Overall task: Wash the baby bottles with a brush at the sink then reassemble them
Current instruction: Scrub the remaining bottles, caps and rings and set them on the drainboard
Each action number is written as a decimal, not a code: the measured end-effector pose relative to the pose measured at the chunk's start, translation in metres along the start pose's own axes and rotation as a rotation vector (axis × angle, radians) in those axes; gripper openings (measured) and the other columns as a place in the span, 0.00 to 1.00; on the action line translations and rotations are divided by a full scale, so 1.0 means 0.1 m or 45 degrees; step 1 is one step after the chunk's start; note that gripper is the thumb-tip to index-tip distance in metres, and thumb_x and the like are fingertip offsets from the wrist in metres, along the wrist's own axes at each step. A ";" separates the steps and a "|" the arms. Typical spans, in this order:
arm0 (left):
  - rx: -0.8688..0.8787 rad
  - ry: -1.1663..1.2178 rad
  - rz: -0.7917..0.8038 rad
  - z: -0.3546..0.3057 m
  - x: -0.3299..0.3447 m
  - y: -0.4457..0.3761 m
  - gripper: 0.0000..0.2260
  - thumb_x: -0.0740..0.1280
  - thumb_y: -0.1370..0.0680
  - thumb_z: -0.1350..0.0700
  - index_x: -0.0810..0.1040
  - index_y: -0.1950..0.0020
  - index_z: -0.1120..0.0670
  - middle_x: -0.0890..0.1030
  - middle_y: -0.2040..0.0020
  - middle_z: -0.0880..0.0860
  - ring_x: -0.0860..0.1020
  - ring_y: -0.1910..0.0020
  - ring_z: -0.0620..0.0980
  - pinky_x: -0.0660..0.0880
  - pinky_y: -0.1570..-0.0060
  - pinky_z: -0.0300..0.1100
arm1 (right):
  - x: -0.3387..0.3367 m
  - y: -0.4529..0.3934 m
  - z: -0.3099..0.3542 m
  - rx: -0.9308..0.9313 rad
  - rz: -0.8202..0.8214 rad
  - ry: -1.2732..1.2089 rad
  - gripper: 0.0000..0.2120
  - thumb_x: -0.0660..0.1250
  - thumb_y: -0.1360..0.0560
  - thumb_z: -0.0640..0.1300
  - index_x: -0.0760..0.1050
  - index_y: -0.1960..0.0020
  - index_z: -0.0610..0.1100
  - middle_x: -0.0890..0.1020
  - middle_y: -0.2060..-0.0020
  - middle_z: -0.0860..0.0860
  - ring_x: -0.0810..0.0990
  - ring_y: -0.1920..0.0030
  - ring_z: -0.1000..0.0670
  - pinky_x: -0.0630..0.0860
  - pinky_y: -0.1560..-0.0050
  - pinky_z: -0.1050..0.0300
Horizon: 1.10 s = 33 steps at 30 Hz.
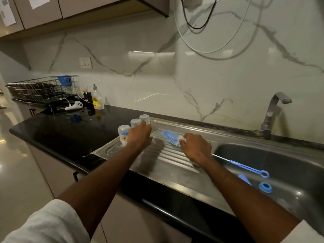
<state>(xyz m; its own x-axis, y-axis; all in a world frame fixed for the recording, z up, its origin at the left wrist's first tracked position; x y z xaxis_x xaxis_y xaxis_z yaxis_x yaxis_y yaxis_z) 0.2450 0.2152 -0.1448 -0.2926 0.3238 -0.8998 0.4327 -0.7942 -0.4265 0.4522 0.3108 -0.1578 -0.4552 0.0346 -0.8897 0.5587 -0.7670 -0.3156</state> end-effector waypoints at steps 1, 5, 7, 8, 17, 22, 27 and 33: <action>0.046 0.022 -0.056 -0.11 -0.06 -0.02 0.18 0.69 0.21 0.46 0.75 0.35 0.53 0.76 0.36 0.54 0.80 0.44 0.55 0.76 0.53 0.48 | -0.08 0.03 -0.09 0.018 -0.009 -0.004 0.16 0.59 0.19 0.58 0.78 0.40 0.51 0.84 0.47 0.48 0.82 0.48 0.44 0.74 0.53 0.51; 0.164 0.164 -0.127 -0.68 -0.20 -0.05 0.15 0.68 0.21 0.45 0.77 0.37 0.50 0.76 0.37 0.52 0.76 0.37 0.54 0.78 0.50 0.51 | -0.39 0.17 -0.48 0.068 -0.044 -0.016 0.17 0.58 0.19 0.58 0.77 0.40 0.49 0.83 0.45 0.46 0.81 0.45 0.42 0.78 0.46 0.47; 0.211 0.222 -0.127 -1.07 -0.22 -0.06 0.13 0.67 0.21 0.45 0.78 0.38 0.48 0.77 0.38 0.51 0.76 0.37 0.54 0.76 0.49 0.51 | -0.58 0.28 -0.75 0.113 -0.087 0.002 0.18 0.59 0.18 0.59 0.75 0.40 0.47 0.82 0.44 0.45 0.80 0.44 0.40 0.77 0.46 0.47; 0.245 0.254 -0.136 -1.31 -0.22 -0.06 0.12 0.67 0.21 0.45 0.78 0.39 0.47 0.77 0.39 0.50 0.77 0.39 0.53 0.76 0.50 0.50 | -0.67 0.34 -0.93 0.146 -0.109 0.010 0.19 0.59 0.19 0.60 0.75 0.39 0.47 0.82 0.43 0.44 0.80 0.43 0.40 0.76 0.45 0.46; 0.449 0.485 0.045 -3.05 0.20 0.04 0.13 0.67 0.24 0.45 0.78 0.44 0.49 0.78 0.44 0.52 0.79 0.44 0.55 0.78 0.48 0.52 | -1.08 0.80 -2.39 0.505 0.016 0.171 0.20 0.66 0.24 0.62 0.78 0.41 0.48 0.83 0.44 0.44 0.82 0.45 0.41 0.76 0.50 0.50; 0.516 0.378 0.338 -3.62 0.73 0.09 0.13 0.69 0.25 0.45 0.81 0.43 0.47 0.80 0.40 0.52 0.80 0.42 0.56 0.76 0.45 0.49 | -0.75 0.97 -3.02 0.673 0.283 0.168 0.13 0.65 0.19 0.55 0.77 0.43 0.46 0.82 0.57 0.49 0.79 0.67 0.54 0.69 0.70 0.60; 0.766 0.267 0.735 -3.86 1.01 0.01 0.12 0.71 0.25 0.45 0.81 0.41 0.42 0.81 0.40 0.47 0.79 0.41 0.50 0.76 0.40 0.50 | -0.69 0.91 -3.34 0.801 0.401 0.184 0.08 0.66 0.21 0.50 0.79 0.50 0.46 0.85 0.61 0.51 0.85 0.62 0.51 0.79 0.54 0.57; 1.107 0.288 0.770 -4.36 1.10 0.09 0.19 0.70 0.22 0.47 0.74 0.31 0.41 0.80 0.37 0.45 0.77 0.39 0.50 0.73 0.43 0.45 | -0.72 0.95 -3.50 0.841 0.390 0.456 0.14 0.68 0.23 0.44 0.79 0.38 0.45 0.81 0.40 0.47 0.80 0.39 0.44 0.74 0.42 0.50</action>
<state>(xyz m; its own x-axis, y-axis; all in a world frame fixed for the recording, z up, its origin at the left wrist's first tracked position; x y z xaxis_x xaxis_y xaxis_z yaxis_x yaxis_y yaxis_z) 0.5885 0.4682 -0.2881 -0.0312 -0.2279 -0.9732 -0.3262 -0.9180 0.2254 0.7804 0.4595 -0.2390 -0.0360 -0.1211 -0.9920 0.0471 -0.9917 0.1194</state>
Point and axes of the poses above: each hand's wrist, its own y-axis away from the middle knuckle, its own x-axis out of the palm, z = x × y, the point moved 3 cm from there along -y, towards the middle knuckle
